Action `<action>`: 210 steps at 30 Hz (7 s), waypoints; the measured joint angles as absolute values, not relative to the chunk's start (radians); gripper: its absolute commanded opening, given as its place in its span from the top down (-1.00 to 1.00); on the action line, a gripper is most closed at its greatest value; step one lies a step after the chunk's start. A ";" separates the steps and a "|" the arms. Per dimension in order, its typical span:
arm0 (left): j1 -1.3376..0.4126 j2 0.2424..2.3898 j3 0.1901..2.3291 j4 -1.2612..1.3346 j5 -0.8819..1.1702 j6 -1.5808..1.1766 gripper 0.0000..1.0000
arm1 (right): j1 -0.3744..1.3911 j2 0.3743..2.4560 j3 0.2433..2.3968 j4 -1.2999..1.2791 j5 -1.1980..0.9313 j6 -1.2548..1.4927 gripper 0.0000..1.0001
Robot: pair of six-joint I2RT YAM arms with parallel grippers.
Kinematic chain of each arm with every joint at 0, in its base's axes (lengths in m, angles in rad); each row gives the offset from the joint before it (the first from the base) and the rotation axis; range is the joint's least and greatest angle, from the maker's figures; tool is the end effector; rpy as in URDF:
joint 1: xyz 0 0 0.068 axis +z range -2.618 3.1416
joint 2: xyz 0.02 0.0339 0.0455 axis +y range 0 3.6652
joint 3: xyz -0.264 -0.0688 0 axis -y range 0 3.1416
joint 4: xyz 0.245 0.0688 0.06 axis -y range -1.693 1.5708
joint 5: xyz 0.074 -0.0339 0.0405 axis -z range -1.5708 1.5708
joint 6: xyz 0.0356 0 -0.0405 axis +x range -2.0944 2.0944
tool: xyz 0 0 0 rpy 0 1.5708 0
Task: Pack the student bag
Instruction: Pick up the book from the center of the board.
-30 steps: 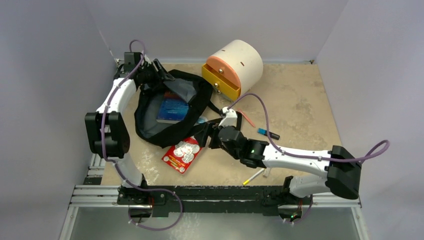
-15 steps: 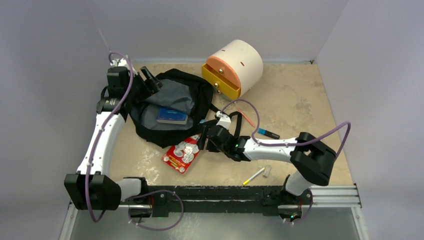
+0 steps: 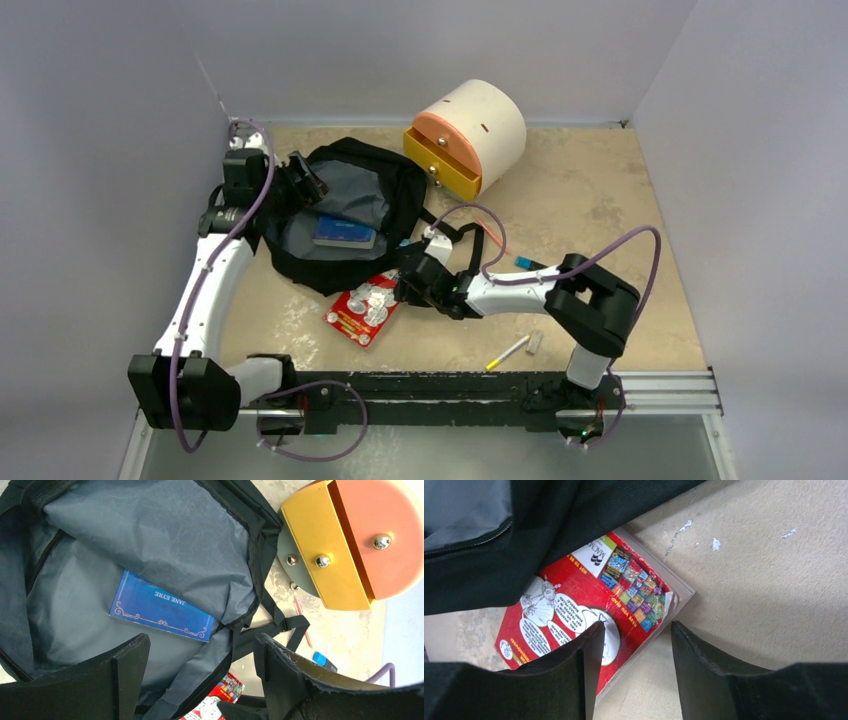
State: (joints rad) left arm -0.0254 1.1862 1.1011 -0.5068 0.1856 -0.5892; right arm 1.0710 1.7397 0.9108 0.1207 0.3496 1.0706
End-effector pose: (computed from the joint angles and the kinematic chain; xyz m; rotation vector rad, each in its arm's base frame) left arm 0.2604 -0.0132 0.3364 -0.5075 2.1447 -0.5499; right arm 0.1812 0.3064 0.1638 0.1891 2.3330 0.7447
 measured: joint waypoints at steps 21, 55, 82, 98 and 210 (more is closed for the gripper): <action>-0.266 1.073 0.961 -0.587 0.132 -0.530 -0.53 | 0.995 1.600 0.764 0.165 0.383 1.171 1.00; -1.261 1.339 0.860 -0.491 -0.464 -0.652 -0.59 | 0.896 1.215 0.633 0.082 0.190 1.182 1.00; -1.334 1.597 1.053 -0.842 -0.771 -0.993 1.00 | 0.897 1.140 0.598 0.126 0.187 1.279 0.14; -1.333 1.246 0.798 -0.587 -0.662 -0.780 1.00 | 0.860 0.871 0.463 -0.036 0.349 1.345 -0.71; -1.002 1.001 1.044 -0.392 0.276 0.175 0.15 | 0.536 0.927 1.045 -0.284 -0.892 -0.193 1.00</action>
